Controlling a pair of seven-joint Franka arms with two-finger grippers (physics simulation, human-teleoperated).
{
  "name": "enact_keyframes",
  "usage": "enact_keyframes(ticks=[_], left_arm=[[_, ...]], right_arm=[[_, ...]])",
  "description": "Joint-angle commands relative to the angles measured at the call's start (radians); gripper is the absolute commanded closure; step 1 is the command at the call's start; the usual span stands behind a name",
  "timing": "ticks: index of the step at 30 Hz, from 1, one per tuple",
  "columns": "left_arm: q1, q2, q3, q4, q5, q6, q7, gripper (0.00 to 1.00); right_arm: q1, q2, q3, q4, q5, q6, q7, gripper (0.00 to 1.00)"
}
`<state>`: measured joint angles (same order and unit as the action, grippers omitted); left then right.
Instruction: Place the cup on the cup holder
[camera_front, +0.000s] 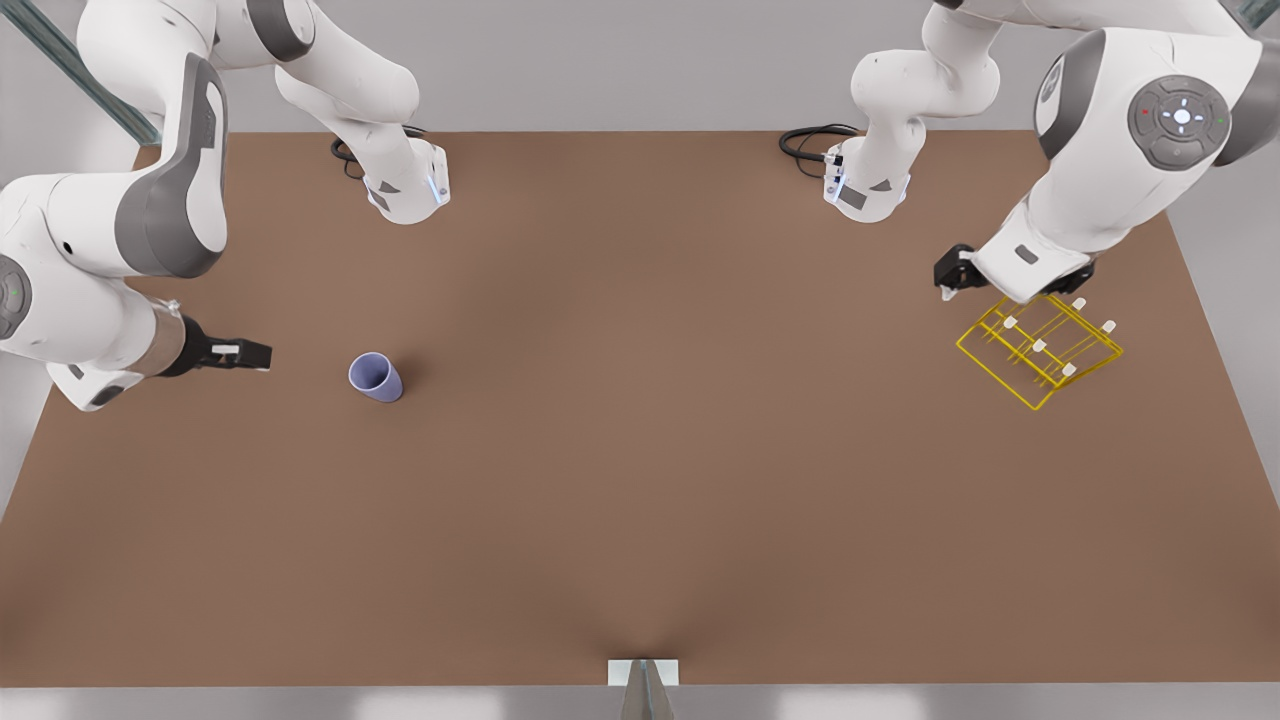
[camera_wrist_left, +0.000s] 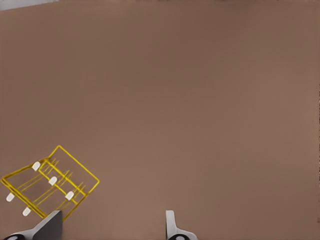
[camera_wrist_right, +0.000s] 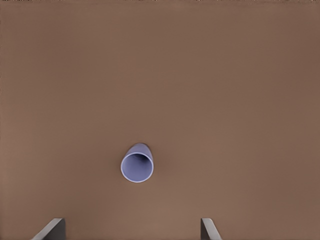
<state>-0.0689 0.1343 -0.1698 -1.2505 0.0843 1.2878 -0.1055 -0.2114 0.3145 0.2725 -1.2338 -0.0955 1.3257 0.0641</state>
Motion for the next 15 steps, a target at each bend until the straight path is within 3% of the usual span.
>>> enact_keyframes(ticks=[1, 5, 8, 9, 11, 15], left_arm=[[-0.002, -0.001, -0.002, 0.0, -0.003, 0.051, -0.036, 0.0], [-0.003, -0.001, -0.002, 0.0, -0.003, 0.051, -0.036, 0.0], [-0.003, 0.001, -0.004, 0.0, -0.003, 0.051, -0.034, 0.0], [-0.003, 0.001, -0.004, 0.0, -0.003, 0.051, -0.034, 0.0], [-0.002, 0.008, -0.004, -0.001, -0.003, 0.051, -0.034, 0.0], [-0.002, 0.013, -0.002, -0.001, -0.003, 0.051, -0.03, 0.0]], right_arm=[[0.01, 0.003, 0.001, -0.001, 0.007, 0.033, 0.005, 0.0], [0.197, 0.09, 0.001, -0.015, 0.003, 0.03, 0.0, 0.0], [0.221, 0.14, 0.001, -0.095, 0.042, 0.072, 0.085, 0.0], [0.205, 0.101, 0.001, -0.245, 0.033, 0.197, 0.083, 0.0], [0.124, -0.196, 0.002, -0.706, -0.001, 0.605, -0.026, 0.0], [0.03, -0.19, 0.004, -0.86, 0.002, 0.912, -0.15, 0.0]])
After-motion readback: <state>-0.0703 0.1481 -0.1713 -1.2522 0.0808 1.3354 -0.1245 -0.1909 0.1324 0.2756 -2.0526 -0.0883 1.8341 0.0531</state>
